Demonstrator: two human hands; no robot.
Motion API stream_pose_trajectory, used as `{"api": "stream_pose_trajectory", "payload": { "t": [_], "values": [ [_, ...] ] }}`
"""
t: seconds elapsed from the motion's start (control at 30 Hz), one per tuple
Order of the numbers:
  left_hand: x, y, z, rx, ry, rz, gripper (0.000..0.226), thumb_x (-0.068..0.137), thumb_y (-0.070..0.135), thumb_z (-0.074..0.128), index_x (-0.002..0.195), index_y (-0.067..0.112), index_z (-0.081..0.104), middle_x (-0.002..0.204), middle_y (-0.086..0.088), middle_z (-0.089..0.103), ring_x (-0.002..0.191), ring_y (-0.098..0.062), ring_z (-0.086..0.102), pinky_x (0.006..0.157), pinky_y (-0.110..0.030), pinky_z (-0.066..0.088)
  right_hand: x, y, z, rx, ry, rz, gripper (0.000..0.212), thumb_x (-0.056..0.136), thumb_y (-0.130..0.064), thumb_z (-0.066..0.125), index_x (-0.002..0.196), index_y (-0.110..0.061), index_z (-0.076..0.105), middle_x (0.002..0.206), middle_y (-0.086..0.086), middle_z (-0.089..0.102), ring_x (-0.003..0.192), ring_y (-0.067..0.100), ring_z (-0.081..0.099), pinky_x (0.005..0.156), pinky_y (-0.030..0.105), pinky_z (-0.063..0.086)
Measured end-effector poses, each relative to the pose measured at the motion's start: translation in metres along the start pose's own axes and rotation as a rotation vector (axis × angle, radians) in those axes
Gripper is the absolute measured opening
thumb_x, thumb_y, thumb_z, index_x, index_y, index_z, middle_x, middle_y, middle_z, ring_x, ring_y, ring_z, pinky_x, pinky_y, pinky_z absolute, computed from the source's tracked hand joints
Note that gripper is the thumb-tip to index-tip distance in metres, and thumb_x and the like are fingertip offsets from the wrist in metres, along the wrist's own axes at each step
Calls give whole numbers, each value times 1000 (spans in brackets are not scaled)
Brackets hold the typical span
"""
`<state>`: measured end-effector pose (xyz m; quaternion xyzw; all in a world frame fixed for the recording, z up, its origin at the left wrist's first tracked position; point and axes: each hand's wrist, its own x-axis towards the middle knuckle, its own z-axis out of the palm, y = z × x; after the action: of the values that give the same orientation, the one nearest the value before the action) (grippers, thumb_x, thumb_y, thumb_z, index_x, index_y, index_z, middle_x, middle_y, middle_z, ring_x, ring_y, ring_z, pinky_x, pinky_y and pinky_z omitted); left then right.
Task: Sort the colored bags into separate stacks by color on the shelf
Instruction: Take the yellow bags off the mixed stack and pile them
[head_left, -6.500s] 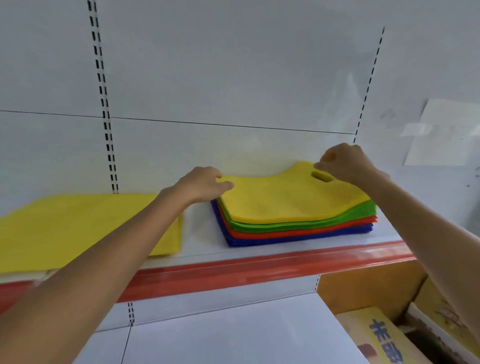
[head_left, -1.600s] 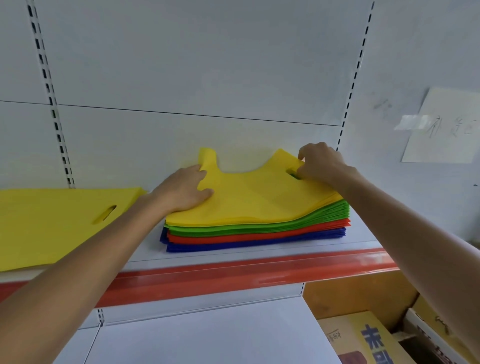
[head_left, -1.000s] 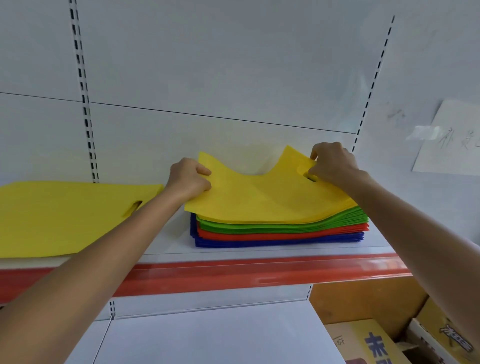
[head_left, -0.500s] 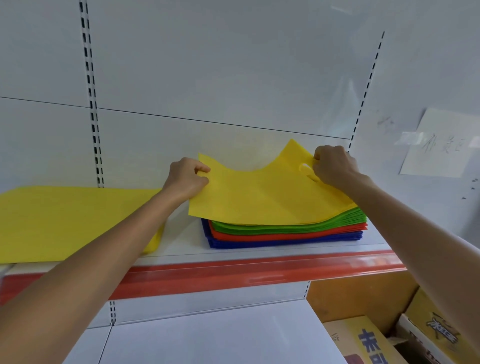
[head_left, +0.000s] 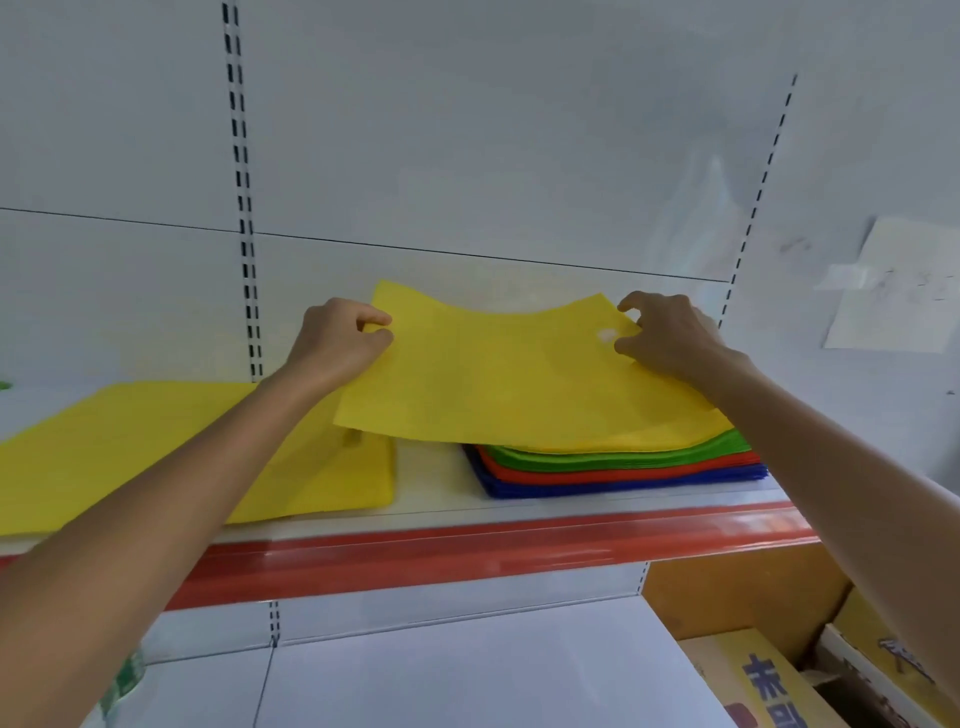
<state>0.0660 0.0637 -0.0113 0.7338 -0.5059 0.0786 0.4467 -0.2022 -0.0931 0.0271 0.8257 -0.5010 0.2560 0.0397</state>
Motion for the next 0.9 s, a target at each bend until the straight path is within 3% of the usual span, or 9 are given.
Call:
{"api": "stream_pose_trajectory", "payload": {
  "t": [0.1,0.27,0.53,0.63,0.77,0.9],
  "values": [
    [2,-26,-39,69,22,-5,31,92,21,53,121,13,62,131,-8,56,116,-25,52,87,-28,41,0,-39,-1,28,48,-3,45,86,-31,62,129,-22,53,128,11,56,114,32,53,86,35,43],
    [-3,-74,-104,157,28,-48,36,93,27,51,127,14,58,136,-7,52,124,-24,47,98,-29,35,-7,-120,12,63,79,-72,44,88,-34,57,130,-21,53,127,10,56,113,32,53,86,35,42],
    [-41,-155,-176,285,-34,-203,41,92,29,53,130,15,54,138,-12,49,127,-27,44,100,-30,35,-43,-218,60,85,-34,-153,41,90,-34,54,129,-18,53,125,12,56,111,34,54,83,35,43],
    [-55,-177,-181,298,-101,-260,43,92,28,54,132,13,52,140,-12,47,128,-27,44,99,-28,35,-58,-237,78,98,-97,-146,41,90,-33,55,128,-18,54,126,13,56,113,34,54,86,36,44],
    [-69,-201,-175,323,-165,-282,43,90,27,57,130,12,54,139,-10,49,128,-24,44,99,-26,35,-76,-243,102,-13,-169,-177,36,90,-33,55,121,-14,58,119,10,59,105,30,58,75,33,45],
    [-77,-217,-172,329,-247,-299,42,90,31,56,129,18,55,140,-8,48,128,-23,44,99,-27,35,-79,-242,110,-43,-214,-182,37,93,-38,52,117,-12,59,116,10,60,103,29,59,75,32,45]
  ]
}}
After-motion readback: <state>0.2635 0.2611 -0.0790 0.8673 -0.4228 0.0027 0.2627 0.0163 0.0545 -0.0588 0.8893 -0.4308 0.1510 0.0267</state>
